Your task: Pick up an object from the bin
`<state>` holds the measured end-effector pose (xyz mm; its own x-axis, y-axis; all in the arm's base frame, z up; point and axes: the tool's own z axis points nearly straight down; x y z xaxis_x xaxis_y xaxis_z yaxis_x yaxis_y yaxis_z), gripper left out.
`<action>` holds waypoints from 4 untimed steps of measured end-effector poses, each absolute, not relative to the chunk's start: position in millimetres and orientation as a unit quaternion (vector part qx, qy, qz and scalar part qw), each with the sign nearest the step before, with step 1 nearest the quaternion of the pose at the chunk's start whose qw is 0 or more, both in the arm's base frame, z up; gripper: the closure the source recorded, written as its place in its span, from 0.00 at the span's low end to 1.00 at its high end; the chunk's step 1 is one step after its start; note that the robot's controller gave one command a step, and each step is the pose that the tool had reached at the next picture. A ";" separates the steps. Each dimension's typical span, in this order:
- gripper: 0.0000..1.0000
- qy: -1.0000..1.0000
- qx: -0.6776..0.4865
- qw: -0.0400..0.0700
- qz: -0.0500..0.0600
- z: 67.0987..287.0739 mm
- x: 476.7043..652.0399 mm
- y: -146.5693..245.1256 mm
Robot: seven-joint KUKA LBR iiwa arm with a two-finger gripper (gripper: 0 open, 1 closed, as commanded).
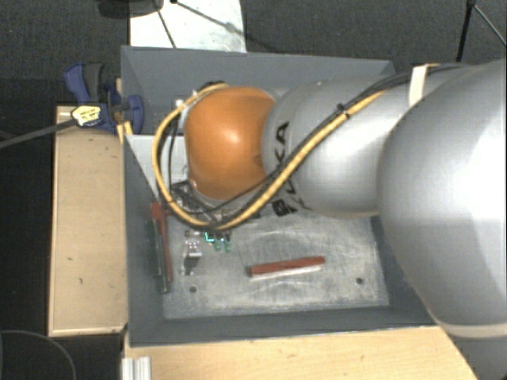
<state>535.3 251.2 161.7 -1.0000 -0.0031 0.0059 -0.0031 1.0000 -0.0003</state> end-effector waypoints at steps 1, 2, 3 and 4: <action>0.00 -1.000 -0.001 -0.001 -0.001 166.3 537.7 249.9; 0.00 -0.999 -0.036 -0.002 -0.001 95.9 501.1 205.7; 0.00 -0.995 -0.097 0.002 0.001 69.9 496.3 199.0; 1.00 -0.996 0.090 -0.003 -0.002 73.3 538.0 150.3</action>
Offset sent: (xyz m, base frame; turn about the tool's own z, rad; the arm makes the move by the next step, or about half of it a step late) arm -0.0474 -0.0616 -0.0917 0.1039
